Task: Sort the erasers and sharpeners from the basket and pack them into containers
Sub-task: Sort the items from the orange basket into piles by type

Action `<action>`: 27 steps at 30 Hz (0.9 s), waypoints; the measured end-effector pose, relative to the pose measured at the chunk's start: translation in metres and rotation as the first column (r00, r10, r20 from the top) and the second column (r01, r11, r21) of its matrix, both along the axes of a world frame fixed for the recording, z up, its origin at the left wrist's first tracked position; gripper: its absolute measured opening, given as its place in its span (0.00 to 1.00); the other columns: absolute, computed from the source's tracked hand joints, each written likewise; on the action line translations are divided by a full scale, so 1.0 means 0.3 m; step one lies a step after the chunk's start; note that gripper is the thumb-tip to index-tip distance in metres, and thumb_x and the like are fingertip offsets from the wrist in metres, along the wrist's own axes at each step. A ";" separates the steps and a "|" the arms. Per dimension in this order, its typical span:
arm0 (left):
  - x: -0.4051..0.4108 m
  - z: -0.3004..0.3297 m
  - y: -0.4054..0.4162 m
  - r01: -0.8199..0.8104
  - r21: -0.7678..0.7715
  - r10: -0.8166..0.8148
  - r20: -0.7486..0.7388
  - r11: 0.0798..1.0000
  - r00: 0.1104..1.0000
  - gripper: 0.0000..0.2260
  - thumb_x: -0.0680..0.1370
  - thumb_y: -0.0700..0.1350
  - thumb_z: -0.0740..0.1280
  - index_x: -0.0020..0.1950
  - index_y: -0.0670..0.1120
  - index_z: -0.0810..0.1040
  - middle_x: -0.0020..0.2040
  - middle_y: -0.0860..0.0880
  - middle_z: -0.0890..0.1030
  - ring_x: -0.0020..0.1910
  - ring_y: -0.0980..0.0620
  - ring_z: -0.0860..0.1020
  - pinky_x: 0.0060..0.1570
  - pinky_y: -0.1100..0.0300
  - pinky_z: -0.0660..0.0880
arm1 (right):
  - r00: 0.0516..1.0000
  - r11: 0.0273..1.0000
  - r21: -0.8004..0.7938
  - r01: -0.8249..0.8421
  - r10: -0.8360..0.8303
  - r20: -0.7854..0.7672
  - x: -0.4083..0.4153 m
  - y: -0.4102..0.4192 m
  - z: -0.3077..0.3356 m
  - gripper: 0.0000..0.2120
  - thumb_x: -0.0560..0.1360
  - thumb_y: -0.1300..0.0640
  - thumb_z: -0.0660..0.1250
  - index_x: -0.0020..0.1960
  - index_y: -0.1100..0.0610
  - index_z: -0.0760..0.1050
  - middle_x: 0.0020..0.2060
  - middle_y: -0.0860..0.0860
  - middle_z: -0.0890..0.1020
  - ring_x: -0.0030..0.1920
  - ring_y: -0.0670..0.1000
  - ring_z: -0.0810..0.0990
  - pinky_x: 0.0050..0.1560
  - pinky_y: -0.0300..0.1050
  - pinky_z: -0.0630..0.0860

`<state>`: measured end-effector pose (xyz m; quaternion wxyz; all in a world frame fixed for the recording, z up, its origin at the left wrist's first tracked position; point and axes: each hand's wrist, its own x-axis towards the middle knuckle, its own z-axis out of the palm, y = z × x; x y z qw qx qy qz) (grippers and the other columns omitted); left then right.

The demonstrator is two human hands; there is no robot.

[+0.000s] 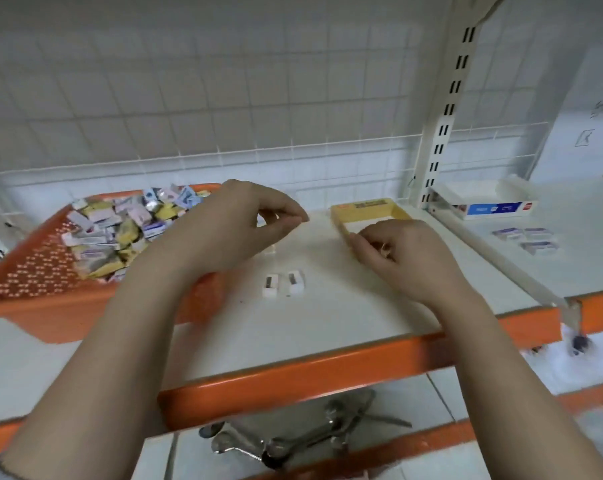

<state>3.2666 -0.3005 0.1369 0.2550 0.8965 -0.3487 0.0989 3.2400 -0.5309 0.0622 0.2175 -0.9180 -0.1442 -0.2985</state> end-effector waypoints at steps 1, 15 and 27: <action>0.008 0.004 0.069 -0.003 0.015 0.003 -0.002 1.000 1.000 0.06 0.76 0.47 0.67 0.48 0.57 0.82 0.37 0.68 0.78 0.39 0.70 0.74 0.39 0.77 0.67 | 1.000 1.000 0.007 -0.010 0.010 -0.003 0.011 0.070 0.009 0.23 0.75 0.42 0.55 0.30 0.58 0.71 0.24 0.50 0.72 0.28 0.51 0.71 0.30 0.49 0.69; 0.048 -0.061 0.646 -0.157 0.050 0.163 -0.132 0.986 0.978 0.09 0.77 0.47 0.65 0.53 0.58 0.81 0.48 0.59 0.82 0.44 0.62 0.77 0.46 0.65 0.73 | 0.961 0.940 -0.231 -0.251 0.214 -0.173 0.188 0.646 0.179 0.09 0.76 0.52 0.64 0.51 0.52 0.81 0.43 0.48 0.84 0.44 0.50 0.80 0.44 0.48 0.76; 0.078 -0.101 0.661 -0.167 0.054 0.174 -0.170 0.984 0.970 0.09 0.78 0.49 0.65 0.54 0.58 0.81 0.51 0.62 0.80 0.45 0.66 0.75 0.44 0.71 0.70 | 0.949 0.795 -0.547 -0.264 0.111 -0.296 0.505 0.650 0.229 0.18 0.73 0.48 0.69 0.62 0.48 0.76 0.56 0.48 0.77 0.56 0.51 0.75 0.48 0.48 0.74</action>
